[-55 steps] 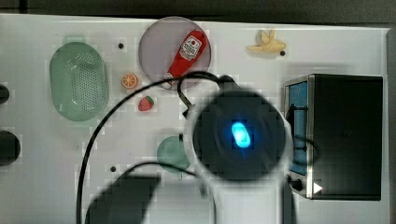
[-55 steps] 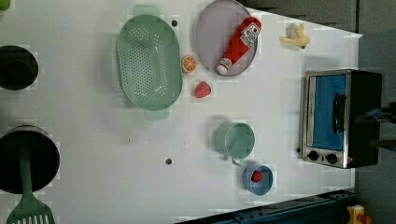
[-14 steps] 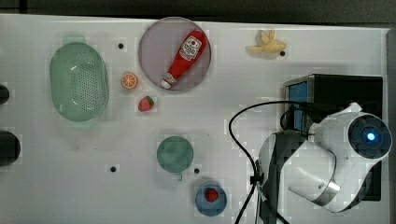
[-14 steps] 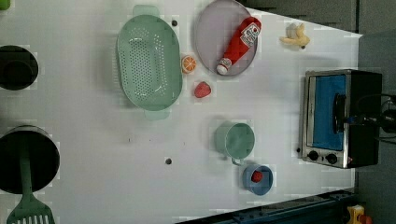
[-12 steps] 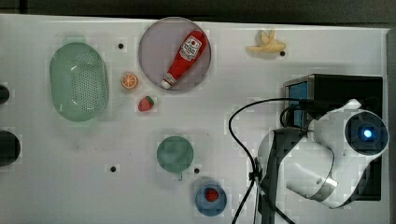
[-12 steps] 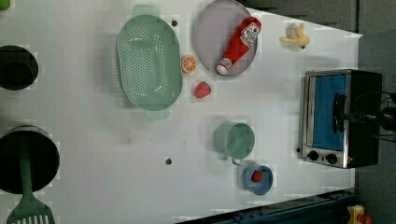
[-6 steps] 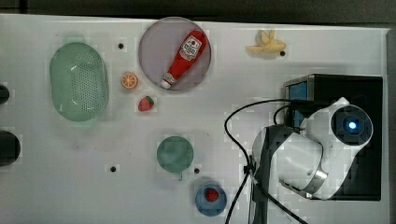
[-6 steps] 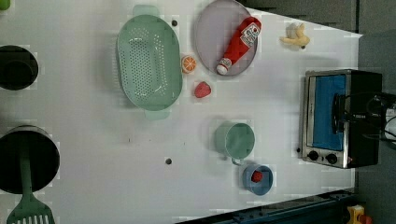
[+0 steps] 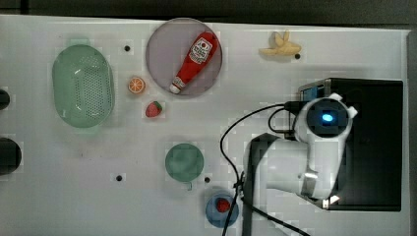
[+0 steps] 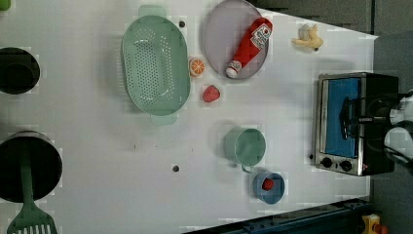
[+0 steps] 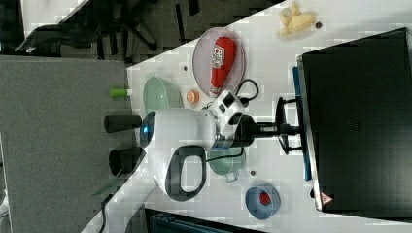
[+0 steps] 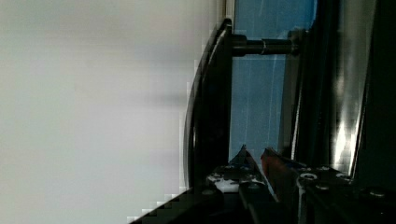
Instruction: Flap open oven.
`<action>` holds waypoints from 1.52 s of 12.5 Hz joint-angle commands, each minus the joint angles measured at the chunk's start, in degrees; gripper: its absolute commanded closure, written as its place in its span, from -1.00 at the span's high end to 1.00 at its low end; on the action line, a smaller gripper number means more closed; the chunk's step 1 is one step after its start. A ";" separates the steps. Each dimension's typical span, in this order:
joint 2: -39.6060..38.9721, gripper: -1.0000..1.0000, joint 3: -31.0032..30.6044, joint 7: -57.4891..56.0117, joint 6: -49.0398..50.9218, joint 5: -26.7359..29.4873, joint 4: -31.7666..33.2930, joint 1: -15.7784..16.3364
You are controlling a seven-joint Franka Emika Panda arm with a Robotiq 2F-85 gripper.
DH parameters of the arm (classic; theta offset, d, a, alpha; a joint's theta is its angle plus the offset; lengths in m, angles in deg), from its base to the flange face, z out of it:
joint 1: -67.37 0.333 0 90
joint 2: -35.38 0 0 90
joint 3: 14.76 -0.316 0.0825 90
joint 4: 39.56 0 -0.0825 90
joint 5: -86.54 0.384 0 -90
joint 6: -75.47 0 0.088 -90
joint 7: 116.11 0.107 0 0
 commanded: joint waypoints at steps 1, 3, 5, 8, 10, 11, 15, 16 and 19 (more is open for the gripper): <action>-1.07 -0.65 -4.48 14.67 -0.15 -5.41 2.14 4.25; -2.46 -0.65 -5.55 21.72 -0.13 -10.78 2.43 5.27; -4.46 -0.65 -6.76 26.70 -0.13 -14.49 2.41 6.31; -8.15 -0.65 -8.11 34.38 -0.13 -18.69 2.05 8.44; -11.04 -0.65 -8.23 41.53 -0.03 -23.28 1.58 10.27; -12.53 -0.65 -8.30 44.25 -0.02 -25.99 1.36 11.33; -18.09 -0.65 -8.30 58.29 2.48 -33.38 -0.22 15.21; -19.65 -0.65 -8.30 61.04 3.13 -35.16 -0.77 16.15; -24.26 -0.65 -8.30 61.99 3.43 -37.24 -3.14 17.92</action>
